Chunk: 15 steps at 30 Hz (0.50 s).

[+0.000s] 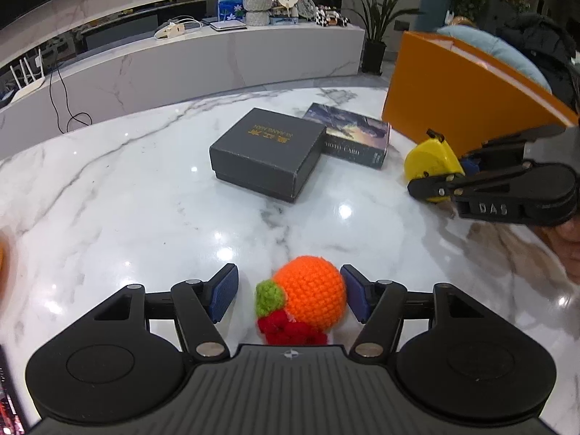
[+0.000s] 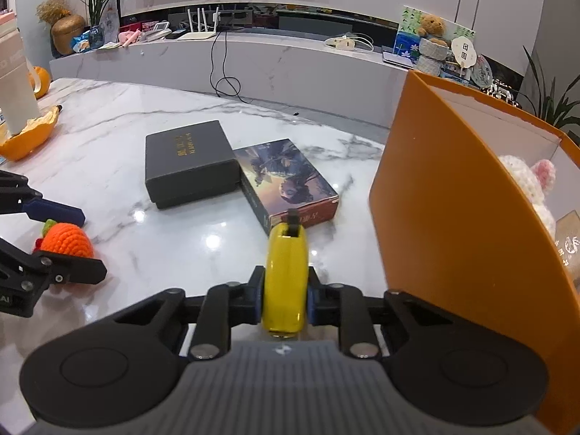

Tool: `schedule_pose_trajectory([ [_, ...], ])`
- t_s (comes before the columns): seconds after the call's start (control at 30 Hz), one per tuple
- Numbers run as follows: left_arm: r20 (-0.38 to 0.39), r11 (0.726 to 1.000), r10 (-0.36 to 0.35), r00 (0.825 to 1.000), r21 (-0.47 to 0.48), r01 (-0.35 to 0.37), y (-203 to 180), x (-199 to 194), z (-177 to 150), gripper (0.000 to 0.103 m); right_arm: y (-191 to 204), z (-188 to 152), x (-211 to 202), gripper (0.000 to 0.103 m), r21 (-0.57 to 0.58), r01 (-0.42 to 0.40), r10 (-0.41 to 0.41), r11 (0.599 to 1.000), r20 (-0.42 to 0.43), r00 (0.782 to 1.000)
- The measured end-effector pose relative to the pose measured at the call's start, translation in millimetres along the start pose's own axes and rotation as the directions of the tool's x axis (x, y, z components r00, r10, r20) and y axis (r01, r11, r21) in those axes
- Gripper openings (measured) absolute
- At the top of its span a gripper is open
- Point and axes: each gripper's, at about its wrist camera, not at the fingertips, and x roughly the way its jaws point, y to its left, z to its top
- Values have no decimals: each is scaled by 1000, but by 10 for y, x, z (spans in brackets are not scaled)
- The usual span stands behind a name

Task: Organize objects
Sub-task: 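Lift the crocheted fruit and tape measure and carry them over the orange box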

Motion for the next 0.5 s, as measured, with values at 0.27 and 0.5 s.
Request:
schedule_pose_trajectory([
  [0.27,-39,1000,-28,999,8,28,-32,-62,-17,54,11,-7,-32,22,1,-3,3,1000,-16,1000],
  [0.5,-44,999,-47,998,-5,46,-52,-39,12,54,55,10,-93,22,-14,-8,8,1000,-17,1000],
])
